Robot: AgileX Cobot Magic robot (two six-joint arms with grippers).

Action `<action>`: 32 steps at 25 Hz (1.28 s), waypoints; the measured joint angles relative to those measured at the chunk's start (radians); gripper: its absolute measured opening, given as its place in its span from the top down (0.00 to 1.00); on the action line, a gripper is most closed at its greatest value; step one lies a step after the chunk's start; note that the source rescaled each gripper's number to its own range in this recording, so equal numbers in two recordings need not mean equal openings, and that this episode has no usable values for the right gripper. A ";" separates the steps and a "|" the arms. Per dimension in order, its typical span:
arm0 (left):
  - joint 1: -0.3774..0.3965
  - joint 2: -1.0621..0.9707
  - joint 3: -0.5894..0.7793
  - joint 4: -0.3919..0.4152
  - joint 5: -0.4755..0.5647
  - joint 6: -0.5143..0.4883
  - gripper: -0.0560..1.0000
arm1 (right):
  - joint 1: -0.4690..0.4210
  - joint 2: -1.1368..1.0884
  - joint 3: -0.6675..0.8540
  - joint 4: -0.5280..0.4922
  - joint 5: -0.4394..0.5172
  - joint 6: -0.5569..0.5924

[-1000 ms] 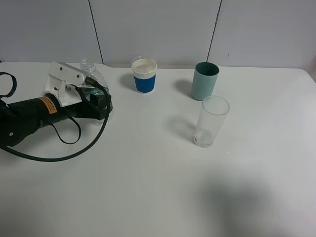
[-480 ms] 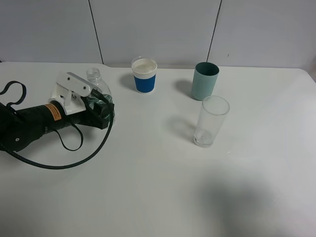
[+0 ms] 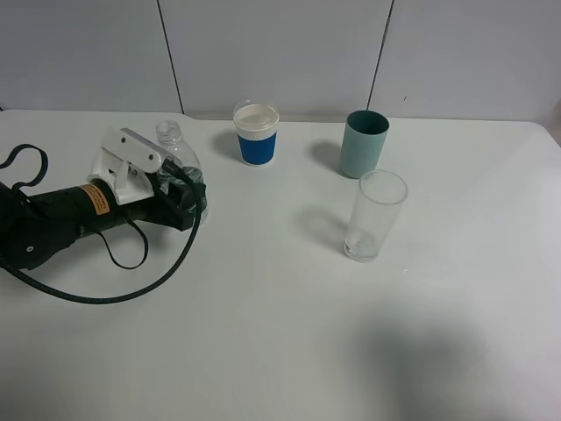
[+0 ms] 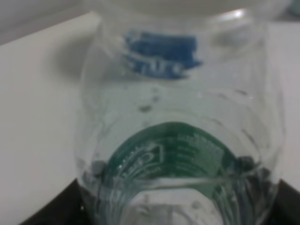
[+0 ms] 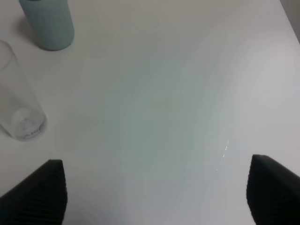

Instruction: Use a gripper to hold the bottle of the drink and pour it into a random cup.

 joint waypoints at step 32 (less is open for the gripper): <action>0.000 -0.462 0.278 -0.037 0.169 -0.007 0.34 | 0.000 0.000 0.000 0.000 0.000 0.000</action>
